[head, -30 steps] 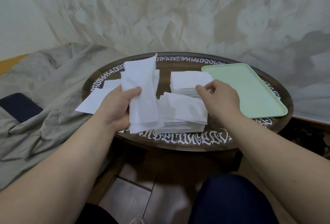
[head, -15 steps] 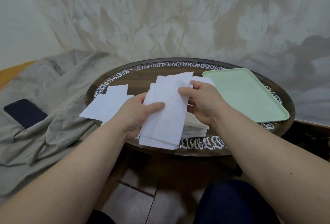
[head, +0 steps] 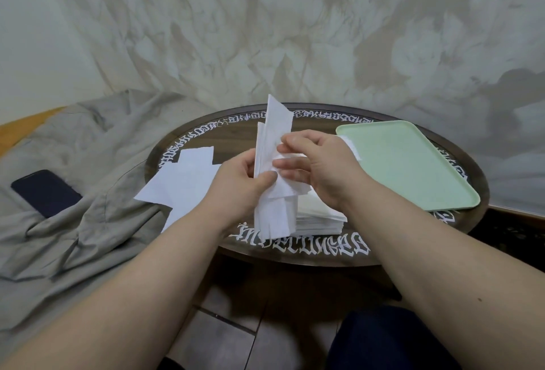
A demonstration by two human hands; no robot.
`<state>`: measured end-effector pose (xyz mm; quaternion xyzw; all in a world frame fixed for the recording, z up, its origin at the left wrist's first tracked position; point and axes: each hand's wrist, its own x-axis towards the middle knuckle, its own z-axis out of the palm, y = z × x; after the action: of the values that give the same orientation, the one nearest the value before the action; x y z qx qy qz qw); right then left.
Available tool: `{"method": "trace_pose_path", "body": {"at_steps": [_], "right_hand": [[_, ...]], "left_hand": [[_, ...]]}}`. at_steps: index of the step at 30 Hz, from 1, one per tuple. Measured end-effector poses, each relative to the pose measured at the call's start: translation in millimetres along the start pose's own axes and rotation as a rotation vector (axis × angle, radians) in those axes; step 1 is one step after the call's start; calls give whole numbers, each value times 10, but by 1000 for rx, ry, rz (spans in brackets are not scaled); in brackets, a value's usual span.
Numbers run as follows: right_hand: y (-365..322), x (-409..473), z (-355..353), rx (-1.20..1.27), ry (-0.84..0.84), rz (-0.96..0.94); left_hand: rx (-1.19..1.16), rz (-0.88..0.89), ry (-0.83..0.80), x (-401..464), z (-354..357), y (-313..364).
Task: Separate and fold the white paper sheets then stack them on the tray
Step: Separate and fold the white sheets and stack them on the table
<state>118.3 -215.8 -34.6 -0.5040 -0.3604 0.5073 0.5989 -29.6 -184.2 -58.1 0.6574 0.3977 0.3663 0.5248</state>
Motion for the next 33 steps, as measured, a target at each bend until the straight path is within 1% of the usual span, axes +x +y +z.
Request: {"method": "trace_pose_path", "body": {"at_steps": [2,7,12,15,21,24,28,30,31,33], "right_hand": [[31,5,24,-77,15,-31],[41,10,68,-315,72,-78],[25,28,86,-414,149,-106],[6,27,73,-346,141,-97],[38,15,48,-151,56,-44],[51,27,30,-46,46,-10],[31,12,3,-13,62,-2],[26,26,-37,-69,160,-78],[27,45,-76,-193,255,-168],[21,75,-148,-526,438,-372]], "left_hand": [[4,-35,-29,-16,-6,-1],[21,-72,-180,-23,-37,-40],[28,-95,-213,-37,-65,-26],[-1,-89,-123,-12,-50,-32],[-129,-170,79,24,-14,5],[-221,-209,127,34,-6,15],[-288,-241,180,60,-17,16],[-317,-252,250,81,-36,17],[-341,-256,293,90,-50,21],[-378,-253,361,111,-87,29]]}}
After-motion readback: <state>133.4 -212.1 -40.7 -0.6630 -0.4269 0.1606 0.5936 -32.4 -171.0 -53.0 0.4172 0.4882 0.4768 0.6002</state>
